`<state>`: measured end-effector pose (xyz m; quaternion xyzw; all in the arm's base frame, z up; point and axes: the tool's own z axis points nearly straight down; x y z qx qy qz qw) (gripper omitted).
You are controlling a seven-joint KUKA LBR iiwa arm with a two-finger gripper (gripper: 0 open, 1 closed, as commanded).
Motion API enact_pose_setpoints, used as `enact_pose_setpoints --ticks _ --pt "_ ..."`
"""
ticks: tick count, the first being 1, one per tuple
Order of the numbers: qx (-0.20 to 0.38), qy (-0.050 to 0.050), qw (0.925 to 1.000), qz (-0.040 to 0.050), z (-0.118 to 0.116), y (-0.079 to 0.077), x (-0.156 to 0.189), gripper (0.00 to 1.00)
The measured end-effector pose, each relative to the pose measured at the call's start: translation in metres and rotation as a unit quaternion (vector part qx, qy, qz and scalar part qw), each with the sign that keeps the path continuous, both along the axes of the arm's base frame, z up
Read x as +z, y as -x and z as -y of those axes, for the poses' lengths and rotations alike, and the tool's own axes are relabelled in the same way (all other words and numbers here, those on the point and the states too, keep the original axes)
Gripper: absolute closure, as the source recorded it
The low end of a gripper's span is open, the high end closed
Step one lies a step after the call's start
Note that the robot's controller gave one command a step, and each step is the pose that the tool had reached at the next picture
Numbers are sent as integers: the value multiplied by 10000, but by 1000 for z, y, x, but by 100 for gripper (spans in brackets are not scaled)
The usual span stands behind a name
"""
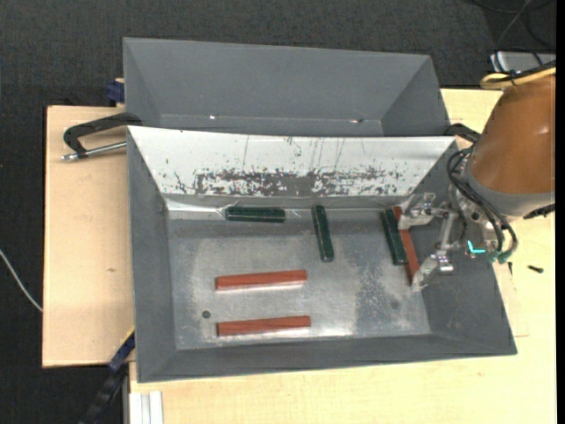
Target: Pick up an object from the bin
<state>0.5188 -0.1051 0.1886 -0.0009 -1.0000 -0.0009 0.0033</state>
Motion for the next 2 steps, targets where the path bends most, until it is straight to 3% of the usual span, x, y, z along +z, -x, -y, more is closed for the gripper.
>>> enact_pose_setpoints --ticks 1,2 --pt "8 7 10000 42 0 -2 4 0" --pt "293 17 9995 70 -44 -30 -12 0"
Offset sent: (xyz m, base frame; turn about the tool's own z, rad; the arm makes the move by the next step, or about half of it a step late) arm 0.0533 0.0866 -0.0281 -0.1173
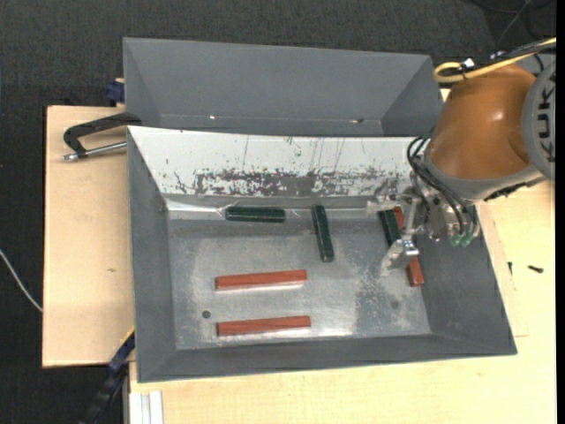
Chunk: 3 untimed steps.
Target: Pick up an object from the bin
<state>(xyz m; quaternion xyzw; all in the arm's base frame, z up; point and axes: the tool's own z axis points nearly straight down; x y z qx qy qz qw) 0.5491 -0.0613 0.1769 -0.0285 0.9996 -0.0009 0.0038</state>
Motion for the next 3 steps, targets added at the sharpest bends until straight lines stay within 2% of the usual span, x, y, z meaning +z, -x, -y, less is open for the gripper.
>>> enact_pose_setpoints --ticks 1,2,3 --pt "528 -24 9986 -29 -2 -9 -41 0" --pt "769 -5 9970 -5 -60 -31 -63 0" --pt "1473 -33 9891 -17 -83 -36 -93 0"
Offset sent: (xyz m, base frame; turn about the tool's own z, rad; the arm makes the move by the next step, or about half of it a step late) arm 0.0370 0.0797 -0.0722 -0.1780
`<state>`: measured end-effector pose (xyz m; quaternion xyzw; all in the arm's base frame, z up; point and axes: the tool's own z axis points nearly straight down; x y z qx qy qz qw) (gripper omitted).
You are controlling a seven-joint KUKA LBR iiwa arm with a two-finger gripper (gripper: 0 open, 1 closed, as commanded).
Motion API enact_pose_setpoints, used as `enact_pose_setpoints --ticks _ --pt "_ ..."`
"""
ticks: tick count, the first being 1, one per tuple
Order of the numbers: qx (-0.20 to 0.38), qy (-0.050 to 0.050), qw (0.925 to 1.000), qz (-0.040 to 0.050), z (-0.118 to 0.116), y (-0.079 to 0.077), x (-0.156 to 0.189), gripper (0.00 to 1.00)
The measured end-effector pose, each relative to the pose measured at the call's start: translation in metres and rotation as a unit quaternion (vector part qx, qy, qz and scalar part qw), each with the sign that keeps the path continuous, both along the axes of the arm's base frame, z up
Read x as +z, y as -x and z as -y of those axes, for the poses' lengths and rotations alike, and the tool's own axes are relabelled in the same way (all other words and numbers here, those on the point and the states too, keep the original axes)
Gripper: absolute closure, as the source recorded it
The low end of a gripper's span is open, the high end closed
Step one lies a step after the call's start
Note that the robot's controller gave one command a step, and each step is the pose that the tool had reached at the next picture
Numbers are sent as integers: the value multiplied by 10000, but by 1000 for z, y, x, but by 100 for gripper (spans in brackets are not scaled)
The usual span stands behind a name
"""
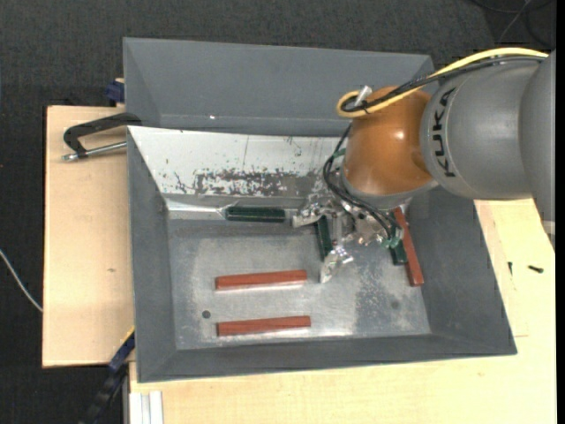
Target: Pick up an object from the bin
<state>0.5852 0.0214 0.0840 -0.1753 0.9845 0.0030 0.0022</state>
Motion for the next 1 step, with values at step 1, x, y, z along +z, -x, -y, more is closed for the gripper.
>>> enact_pose_setpoints --ticks 1 --pt "640 57 9979 -30 -32 33 -6 100"
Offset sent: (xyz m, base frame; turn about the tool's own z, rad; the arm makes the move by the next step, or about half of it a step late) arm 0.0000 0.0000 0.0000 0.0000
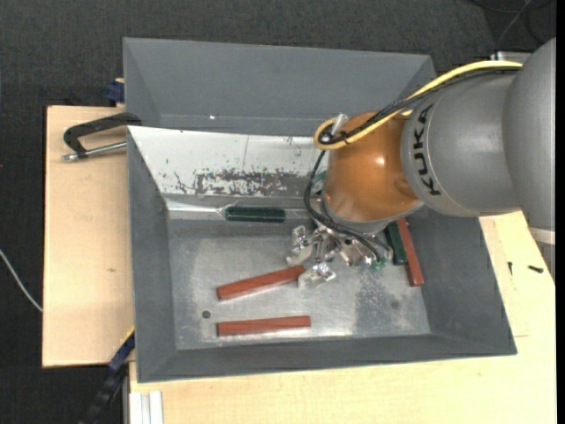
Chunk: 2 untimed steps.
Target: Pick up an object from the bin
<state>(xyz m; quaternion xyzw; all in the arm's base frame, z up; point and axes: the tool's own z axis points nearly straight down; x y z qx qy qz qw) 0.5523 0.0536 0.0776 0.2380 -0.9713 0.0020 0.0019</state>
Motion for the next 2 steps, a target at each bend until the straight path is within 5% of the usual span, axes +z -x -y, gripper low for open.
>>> enact_pose_setpoints --ticks 1,2 --pt "-1 0 10000 1 0 0 0 100" --pt "270 -41 9996 74 -39 -5 162 100"
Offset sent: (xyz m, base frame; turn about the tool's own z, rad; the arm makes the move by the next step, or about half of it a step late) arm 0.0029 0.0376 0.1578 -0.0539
